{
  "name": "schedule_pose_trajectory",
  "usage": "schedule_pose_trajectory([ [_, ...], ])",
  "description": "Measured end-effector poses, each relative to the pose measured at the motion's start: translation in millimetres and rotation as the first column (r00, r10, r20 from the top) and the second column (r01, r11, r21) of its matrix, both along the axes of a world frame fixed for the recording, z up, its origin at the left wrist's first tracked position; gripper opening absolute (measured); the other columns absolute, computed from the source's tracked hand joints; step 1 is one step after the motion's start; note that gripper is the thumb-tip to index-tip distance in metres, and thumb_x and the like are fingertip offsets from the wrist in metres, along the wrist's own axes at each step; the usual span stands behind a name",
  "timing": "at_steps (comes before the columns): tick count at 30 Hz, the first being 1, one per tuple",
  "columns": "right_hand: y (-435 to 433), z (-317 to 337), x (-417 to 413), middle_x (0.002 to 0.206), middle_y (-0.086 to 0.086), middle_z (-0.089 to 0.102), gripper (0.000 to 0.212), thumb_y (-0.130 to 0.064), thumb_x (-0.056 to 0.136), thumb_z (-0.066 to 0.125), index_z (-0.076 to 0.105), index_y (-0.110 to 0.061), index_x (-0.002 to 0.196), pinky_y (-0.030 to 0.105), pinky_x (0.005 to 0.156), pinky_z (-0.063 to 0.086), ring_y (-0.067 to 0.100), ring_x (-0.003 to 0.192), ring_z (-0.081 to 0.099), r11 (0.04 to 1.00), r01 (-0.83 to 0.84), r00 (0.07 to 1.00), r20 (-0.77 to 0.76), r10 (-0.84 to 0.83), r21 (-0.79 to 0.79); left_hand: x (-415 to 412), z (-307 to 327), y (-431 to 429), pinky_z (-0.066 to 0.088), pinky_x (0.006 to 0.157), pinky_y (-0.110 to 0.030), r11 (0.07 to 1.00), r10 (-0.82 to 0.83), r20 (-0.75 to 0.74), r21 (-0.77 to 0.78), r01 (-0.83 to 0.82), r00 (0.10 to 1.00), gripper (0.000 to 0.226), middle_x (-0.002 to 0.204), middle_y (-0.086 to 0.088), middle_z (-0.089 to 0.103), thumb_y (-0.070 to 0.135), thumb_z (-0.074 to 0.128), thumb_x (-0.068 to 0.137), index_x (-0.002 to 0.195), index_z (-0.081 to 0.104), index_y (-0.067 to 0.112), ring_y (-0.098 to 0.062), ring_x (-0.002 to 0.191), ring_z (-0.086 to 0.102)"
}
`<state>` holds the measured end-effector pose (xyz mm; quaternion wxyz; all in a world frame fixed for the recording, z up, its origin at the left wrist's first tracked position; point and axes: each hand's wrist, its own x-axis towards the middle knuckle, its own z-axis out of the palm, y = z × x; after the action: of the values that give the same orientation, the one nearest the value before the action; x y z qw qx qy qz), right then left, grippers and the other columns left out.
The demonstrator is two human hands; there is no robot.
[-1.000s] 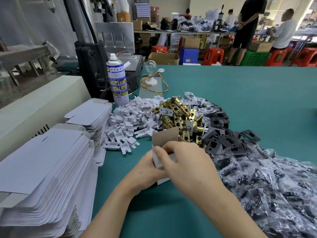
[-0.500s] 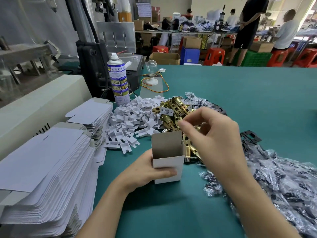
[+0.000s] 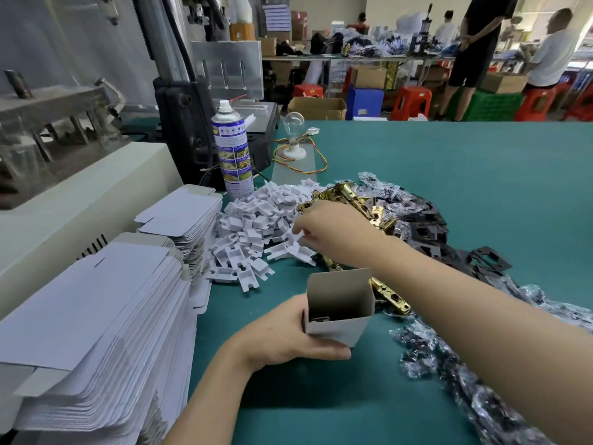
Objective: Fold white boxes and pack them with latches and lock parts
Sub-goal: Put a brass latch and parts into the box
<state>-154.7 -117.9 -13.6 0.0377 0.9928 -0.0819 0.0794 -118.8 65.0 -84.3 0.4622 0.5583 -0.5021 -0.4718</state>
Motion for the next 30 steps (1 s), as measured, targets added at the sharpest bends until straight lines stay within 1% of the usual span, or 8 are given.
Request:
schedule_pose_trajectory([
  [4, -4, -21, 28, 0.125, 0.000, 0.065, 0.027, -0.022, 0.101, 0.060, 0.065, -0.022, 0.128, 0.042, 0.107, 0.041, 0.024, 0.124, 0.052, 0.936, -0.087, 0.977, -0.213, 0.013, -0.341, 1, 3, 1, 0.052, 0.094, -0.018, 1.000, -0.027, -0.017, -0.015, 0.026, 0.999, 0.057, 0.111, 0.019, 0.069, 0.004, 0.082, 0.083, 0.112, 0.069, 0.051, 0.003, 0.103, 0.062],
  [8, -6, -35, 31, 0.110, 0.000, 0.069, 0.020, -0.011, 0.098, 0.059, 0.067, -0.021, 0.113, 0.041, 0.098, 0.038, 0.023, 0.113, 0.056, 0.930, -0.055, 0.987, -0.160, -0.005, -0.363, 2, 5, 0, 0.051, 0.092, -0.015, 0.999, -0.037, -0.040, -0.011, 0.036, 0.999, 0.060, 0.108, 0.021, 0.070, 0.001, 0.080, 0.084, 0.112, 0.070, 0.052, 0.004, 0.101, 0.062],
  [12, 0, -14, 19, 0.114, -0.006, 0.070, 0.014, -0.026, 0.100, 0.062, 0.068, -0.025, 0.111, 0.033, 0.088, 0.030, 0.020, 0.116, 0.055, 0.966, -0.013, 0.999, -0.054, -0.001, -0.260, 0, 1, -2, 0.051, 0.092, -0.020, 1.000, 0.012, -0.046, -0.021, -0.013, 0.999, 0.046, 0.107, 0.012, 0.067, 0.005, 0.080, 0.083, 0.109, 0.070, 0.041, -0.002, 0.098, 0.059],
  [14, 5, 9, -1, 0.108, -0.008, 0.072, 0.011, -0.029, 0.099, 0.063, 0.070, -0.025, 0.106, 0.032, 0.089, 0.033, 0.019, 0.112, 0.060, 0.994, 0.079, 0.991, 0.114, -0.070, -0.074, 1, -2, -4, 0.049, 0.094, -0.024, 0.999, 0.028, -0.033, -0.021, -0.029, 0.999, 0.035, 0.111, 0.004, 0.064, 0.010, 0.080, 0.084, 0.113, 0.068, 0.023, -0.008, 0.101, 0.058],
  [17, 15, 45, -56, 0.091, -0.009, 0.074, 0.007, -0.024, 0.094, 0.073, 0.076, -0.019, 0.098, 0.035, 0.086, 0.052, 0.013, 0.089, 0.068, 0.930, 0.046, 0.862, 0.456, -0.222, 0.365, 2, -3, -3, 0.048, 0.094, -0.022, 0.999, 0.033, -0.025, -0.017, -0.033, 0.999, 0.037, 0.113, 0.001, 0.064, 0.020, 0.081, 0.085, 0.117, 0.062, 0.016, -0.009, 0.103, 0.058],
  [20, 38, 72, -121, 0.082, -0.021, 0.069, 0.005, -0.022, 0.090, 0.077, 0.077, -0.020, 0.094, 0.011, 0.068, 0.045, -0.002, 0.074, 0.063, 0.923, -0.087, 0.734, 0.651, -0.194, 0.374, 2, -1, -3, 0.049, 0.097, -0.027, 0.999, 0.037, -0.025, 0.003, -0.037, 0.999, 0.043, 0.116, -0.001, 0.066, 0.026, 0.082, 0.084, 0.121, 0.062, 0.016, -0.011, 0.107, 0.060],
  [26, 78, 63, -153, 0.085, -0.012, 0.068, 0.008, -0.031, 0.092, 0.070, 0.076, -0.025, 0.089, 0.037, 0.067, 0.054, 0.016, 0.082, 0.064, 0.986, 0.037, 0.895, 0.433, -0.105, 0.163, 3, -6, -3, 0.048, 0.111, -0.040, 0.993, 0.105, -0.040, 0.049, -0.103, 0.994, 0.050, 0.130, -0.014, 0.071, 0.020, 0.083, 0.083, 0.130, 0.066, 0.014, -0.024, 0.122, 0.066],
  [30, 84, 54, -144, 0.094, -0.014, 0.064, 0.017, -0.041, 0.101, 0.055, 0.069, -0.034, 0.099, 0.030, 0.068, 0.046, 0.011, 0.094, 0.058, 0.979, 0.199, 0.951, 0.231, -0.204, 0.048, 2, -4, -2, 0.052, 0.110, -0.036, 0.993, 0.105, -0.036, 0.063, -0.102, 0.994, 0.052, 0.132, -0.008, 0.071, 0.020, 0.082, 0.082, 0.132, 0.066, 0.021, -0.022, 0.126, 0.065],
])
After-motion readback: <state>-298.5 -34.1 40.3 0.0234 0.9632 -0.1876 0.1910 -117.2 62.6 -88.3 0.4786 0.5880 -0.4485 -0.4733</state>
